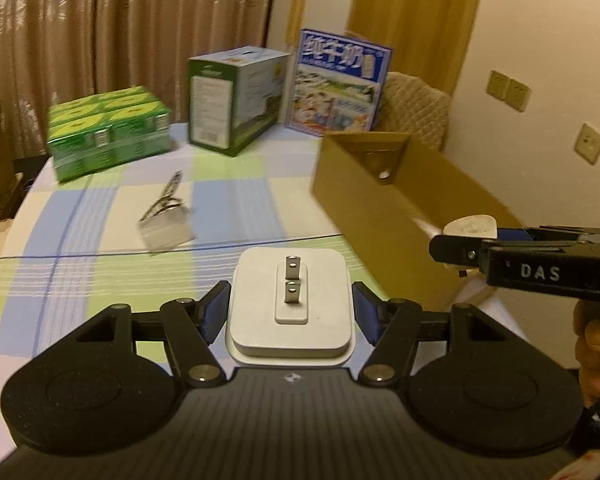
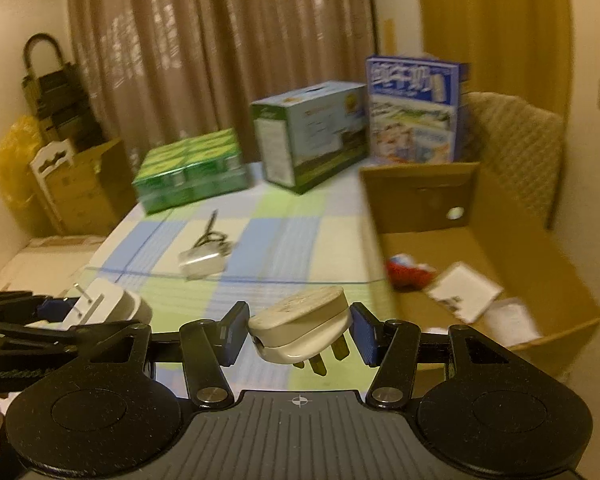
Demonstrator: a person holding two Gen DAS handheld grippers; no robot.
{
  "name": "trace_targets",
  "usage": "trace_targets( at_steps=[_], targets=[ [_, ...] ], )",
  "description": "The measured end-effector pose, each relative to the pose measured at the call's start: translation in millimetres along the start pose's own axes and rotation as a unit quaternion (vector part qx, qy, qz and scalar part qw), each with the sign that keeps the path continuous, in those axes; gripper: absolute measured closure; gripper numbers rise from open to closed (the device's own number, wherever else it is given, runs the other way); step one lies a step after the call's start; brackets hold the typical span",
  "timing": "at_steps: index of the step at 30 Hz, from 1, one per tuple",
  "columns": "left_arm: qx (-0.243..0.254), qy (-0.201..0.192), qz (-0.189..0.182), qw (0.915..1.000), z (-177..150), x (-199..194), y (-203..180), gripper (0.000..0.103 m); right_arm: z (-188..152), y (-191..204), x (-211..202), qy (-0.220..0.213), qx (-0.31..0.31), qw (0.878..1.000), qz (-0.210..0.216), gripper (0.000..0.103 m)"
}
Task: Organize rigid objects
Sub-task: 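Carry the beige plug and white charger over the cardboard box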
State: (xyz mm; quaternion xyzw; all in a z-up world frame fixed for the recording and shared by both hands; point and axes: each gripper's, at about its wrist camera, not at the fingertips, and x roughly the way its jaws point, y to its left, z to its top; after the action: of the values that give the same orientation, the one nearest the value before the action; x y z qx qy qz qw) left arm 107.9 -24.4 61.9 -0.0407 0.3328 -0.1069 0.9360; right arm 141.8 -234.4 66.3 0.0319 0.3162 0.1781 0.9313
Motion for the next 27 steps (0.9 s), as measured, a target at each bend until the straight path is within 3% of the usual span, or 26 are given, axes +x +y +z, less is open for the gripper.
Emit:
trace_targets(
  at_steps=[14,27],
  targets=[
    [0.041,-0.005,-0.062,0.9973,41,18,-97,0.043,16,-106,-47,-0.015,0.073,0.994,-0.08,0.052],
    [0.039,0.025,-0.096,0.9944,69,84,-139,0.043,23,-171,-24,0.0,0.114,0.99,-0.085,0.051]
  ],
)
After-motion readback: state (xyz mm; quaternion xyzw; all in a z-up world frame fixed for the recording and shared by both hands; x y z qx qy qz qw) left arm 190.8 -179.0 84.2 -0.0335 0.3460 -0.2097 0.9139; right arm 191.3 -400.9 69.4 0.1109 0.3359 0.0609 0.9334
